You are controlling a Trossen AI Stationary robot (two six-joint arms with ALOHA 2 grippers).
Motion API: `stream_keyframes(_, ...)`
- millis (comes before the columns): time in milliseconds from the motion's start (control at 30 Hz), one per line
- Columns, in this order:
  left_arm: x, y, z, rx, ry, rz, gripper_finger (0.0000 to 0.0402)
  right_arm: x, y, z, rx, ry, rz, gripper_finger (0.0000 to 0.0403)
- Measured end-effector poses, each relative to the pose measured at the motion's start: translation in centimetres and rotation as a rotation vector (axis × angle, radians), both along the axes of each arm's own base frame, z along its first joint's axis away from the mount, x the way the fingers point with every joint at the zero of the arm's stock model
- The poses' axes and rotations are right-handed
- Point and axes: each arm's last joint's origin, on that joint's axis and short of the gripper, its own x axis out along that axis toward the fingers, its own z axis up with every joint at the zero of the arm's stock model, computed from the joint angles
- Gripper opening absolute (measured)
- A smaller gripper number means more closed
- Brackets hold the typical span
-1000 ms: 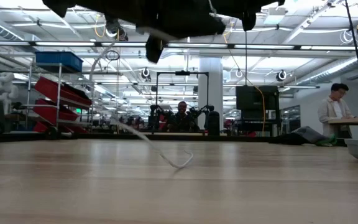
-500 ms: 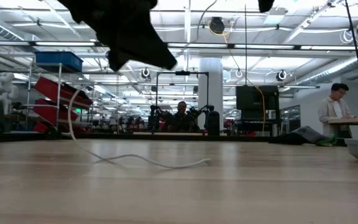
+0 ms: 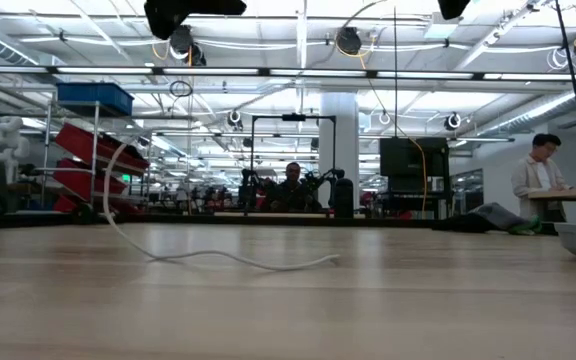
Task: Coil cords
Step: Uncoil the white cable wire from the spool
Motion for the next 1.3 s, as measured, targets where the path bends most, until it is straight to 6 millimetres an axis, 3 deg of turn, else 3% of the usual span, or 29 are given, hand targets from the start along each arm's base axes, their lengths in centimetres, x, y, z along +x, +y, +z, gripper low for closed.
stream_keyframes(133,-0.1,0.3,0.2,0.077,-0.013,0.045,0.0212,0.4,0.1,-0.4,-0.003,0.017,-0.002,0.0000)
stream_keyframes(467,-0.7,0.0,-0.6,0.104,0.080,-0.002,0.0215,0.5,0.2,-0.2,0.004,-0.010,-0.007,0.0000)
stream_keyframes(900,0.6,0.0,1.9,0.145,-0.188,0.033,0.0215,0.5,0.1,-0.2,-0.014,-0.006,-0.008,0.0000)
stream_keyframes(1300,4.6,0.3,-1.3,0.204,-0.225,0.074,0.0215,0.8,0.1,-0.4,-0.031,0.006,-0.031,0.0000)
